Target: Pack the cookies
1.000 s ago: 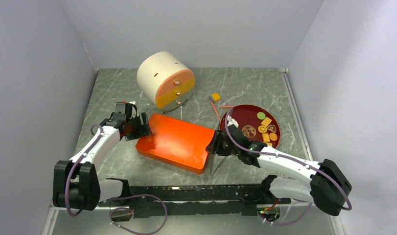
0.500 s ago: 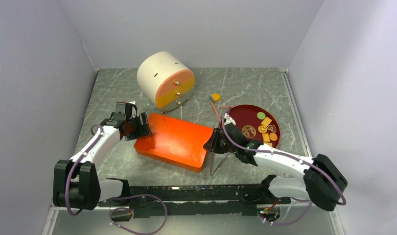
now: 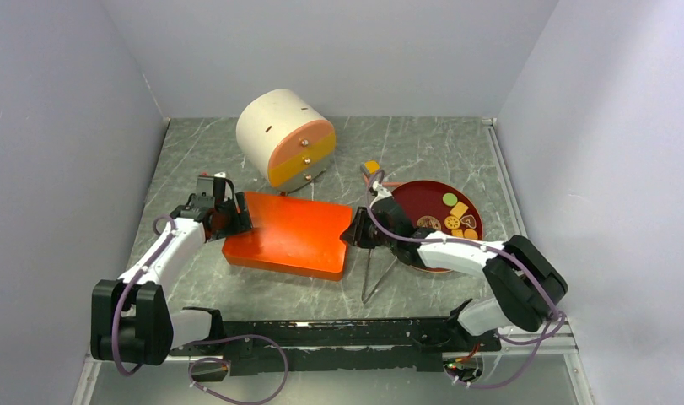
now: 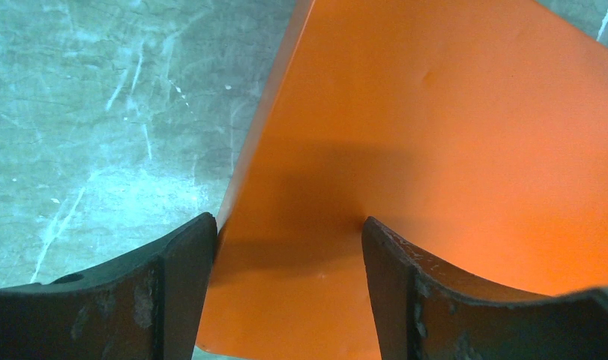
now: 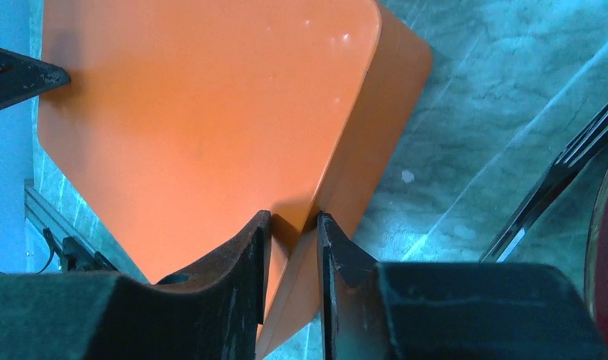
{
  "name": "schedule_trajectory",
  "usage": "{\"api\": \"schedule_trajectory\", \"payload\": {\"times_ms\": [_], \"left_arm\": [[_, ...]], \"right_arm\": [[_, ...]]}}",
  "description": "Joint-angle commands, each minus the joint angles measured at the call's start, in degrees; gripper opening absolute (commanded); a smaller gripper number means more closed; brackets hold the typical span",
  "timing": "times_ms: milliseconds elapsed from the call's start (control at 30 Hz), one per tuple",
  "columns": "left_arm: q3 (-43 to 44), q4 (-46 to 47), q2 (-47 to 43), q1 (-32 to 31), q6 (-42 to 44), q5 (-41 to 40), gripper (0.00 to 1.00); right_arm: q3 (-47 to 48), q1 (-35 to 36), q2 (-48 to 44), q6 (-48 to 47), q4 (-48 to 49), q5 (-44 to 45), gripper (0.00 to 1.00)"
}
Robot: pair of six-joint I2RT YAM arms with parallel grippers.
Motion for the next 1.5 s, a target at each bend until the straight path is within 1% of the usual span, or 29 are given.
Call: {"api": "schedule_trajectory", "payload": {"times_ms": [0, 67, 233, 433, 533, 733, 933, 1033, 1133, 1233, 1333, 1467], "left_arm": [[1.0, -1.58, -1.37, -0.86, -1.31, 0.41, 0.74], [1.37, -1.68, -2.19, -0.86, -1.32, 0.4, 0.74], [3.15, -1.28, -3.48, -0.86, -1.87, -2.86, 0.77], [6.48, 0.38, -2.02, -0.52, -4.53, -6.05, 0.8], [8.27, 1.89, 0.4, 0.49, -5.08, -4.98, 0.8], [14.1, 1.71, 8.77, 3.56, -4.25, -1.63, 0.75], [16.89, 2.32, 15.95, 5.23, -3.5, 1.46, 0.65], [16.68, 2.48, 20.49, 5.97, -3.14, 3.54, 0.59], [16.16, 2.04, 24.01, 8.35, -3.12, 5.95, 0.54], [15.62, 1.51, 25.16, 8.47, -2.33, 6.43, 0.53], [14.19, 1.98, 24.47, 8.46, -1.98, 7.65, 0.53], [12.8, 1.91, 23.6, 8.28, -1.26, 8.82, 0.55]], "right_arm": [[0.95, -2.02, 2.53, -6.34, -6.06, -0.76, 0.31], [2.28, -3.52, 0.34, -7.59, -6.92, -1.14, 0.39], [6.48, -7.69, -3.06, -10.14, -8.2, -1.27, 0.51], [11.01, -11.81, -0.25, -11.62, -6.18, -2.56, 0.52], [12.9, -13.4, 2.51, -10.88, -3.88, -4.29, 0.51], [16.24, -13.63, 8.99, -10.4, -2.54, -8.64, 0.49], [15.01, -13.62, 13.63, -10.19, -1.67, -9.26, 0.42], [14.44, -13.67, 16.19, -10.13, -2.8, -8.64, 0.39], [14.03, -13.64, 18.59, -10.07, -4.23, -7.99, 0.32], [12.82, -13.63, 20.01, -9.78, -5.1, -7.4, 0.26], [11.06, -13.68, 20.48, -9.64, -6.28, -6.26, 0.23], [7.5, -13.66, 19.04, -9.39, -6.67, -6.46, 0.21]]}}
